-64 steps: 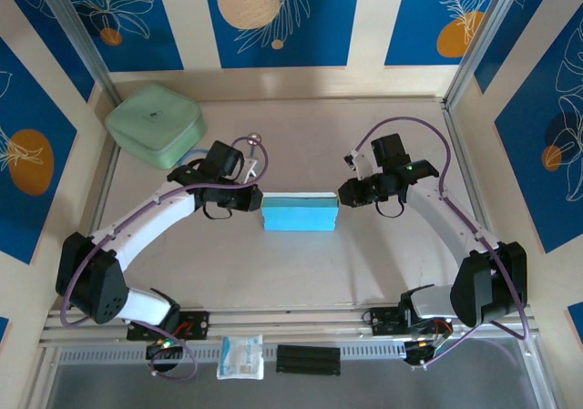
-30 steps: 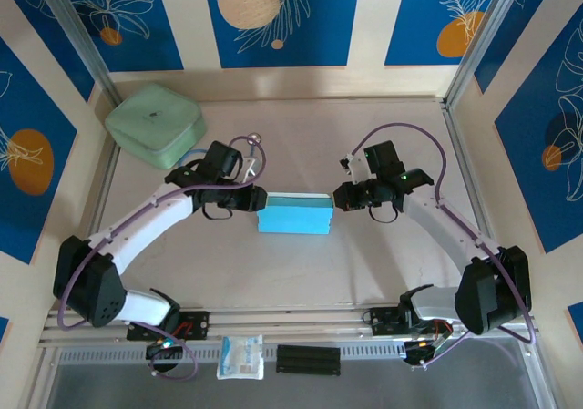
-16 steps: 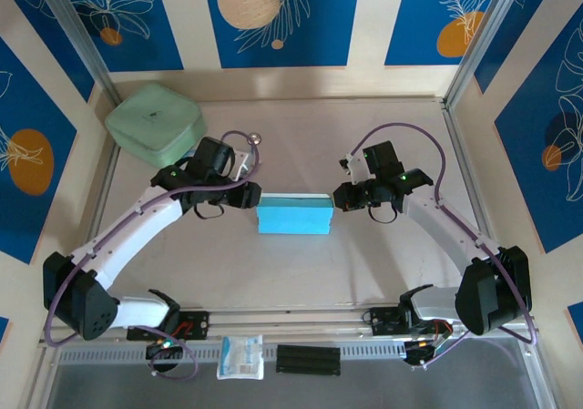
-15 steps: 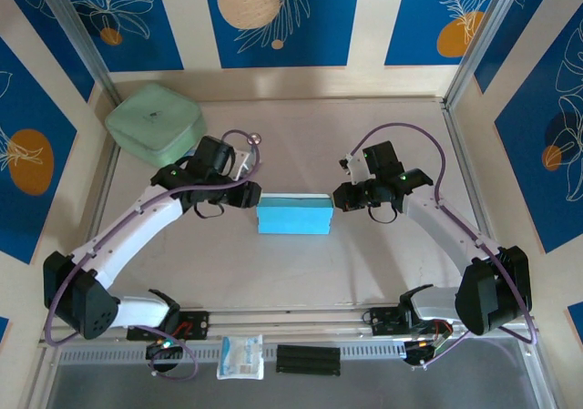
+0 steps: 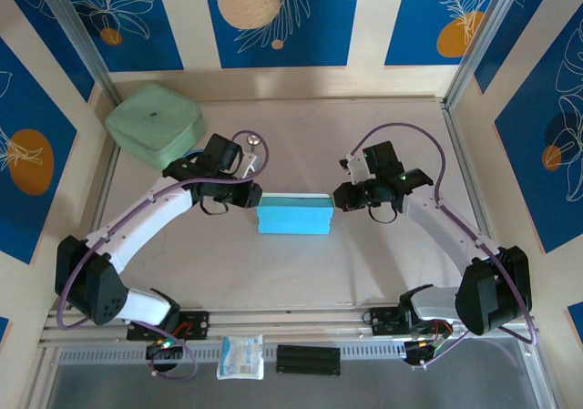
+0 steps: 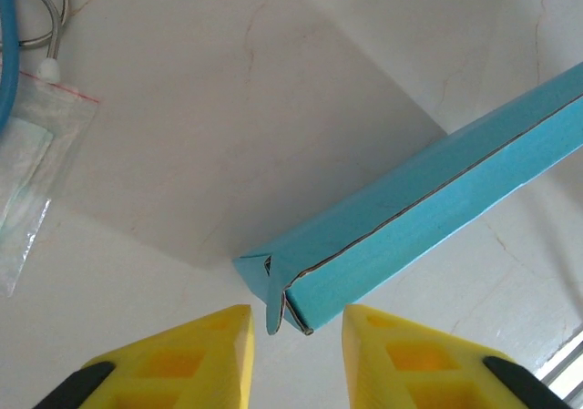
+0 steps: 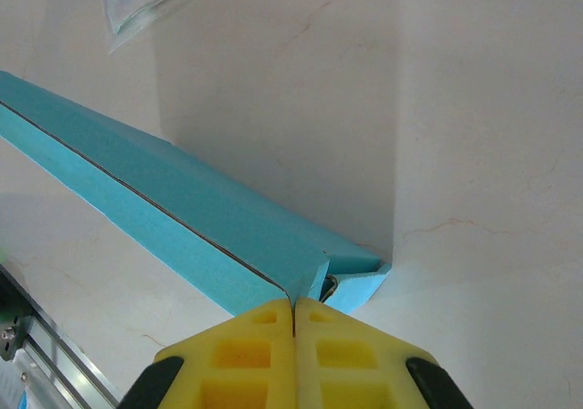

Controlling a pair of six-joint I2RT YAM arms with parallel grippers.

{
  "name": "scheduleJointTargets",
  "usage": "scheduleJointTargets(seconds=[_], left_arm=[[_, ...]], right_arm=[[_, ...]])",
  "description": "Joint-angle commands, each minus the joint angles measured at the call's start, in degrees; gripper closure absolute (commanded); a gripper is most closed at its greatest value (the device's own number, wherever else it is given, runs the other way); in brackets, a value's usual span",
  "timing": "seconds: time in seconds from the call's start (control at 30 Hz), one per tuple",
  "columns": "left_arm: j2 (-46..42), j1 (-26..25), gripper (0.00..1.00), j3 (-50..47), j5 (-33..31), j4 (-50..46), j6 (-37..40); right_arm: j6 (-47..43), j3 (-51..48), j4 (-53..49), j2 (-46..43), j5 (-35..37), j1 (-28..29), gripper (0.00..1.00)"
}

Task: Fold the paper box

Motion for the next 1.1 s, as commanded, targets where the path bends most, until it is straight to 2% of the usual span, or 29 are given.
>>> scheduleJointTargets(seconds=[0.0, 0.23, 0.53, 0.73, 1.07], left_arm=[[1.48, -0.45, 0.71, 0.57, -0.13, 0.93, -0.43], [2.24, -0.44, 0.78, 0.62, 0.19, 1.09, -1.02], [1.99, -0.49, 0.93, -0.83, 2.15, 3.06, -4.10], [1.51, -0.46, 0.98, -1.29, 3.01, 3.28, -5.71], [-0.04, -0.46, 0.99, -5.48, 5.94, 6.56, -10.39]], right_arm=[[-0.50, -1.05, -4.64, 0.84, 1.12, 0.61, 0.95], [-0.54, -0.97, -4.56, 1.00, 1.22, 0.58, 0.95], [-0.34, -0.87, -4.79, 0.98, 1.46, 0.65, 0.95], [-0.10, -0.68, -4.64, 1.10, 1.54, 0.93, 0.95], [0.54, -1.18, -4.13, 1.07, 2.24, 1.87, 0.95]])
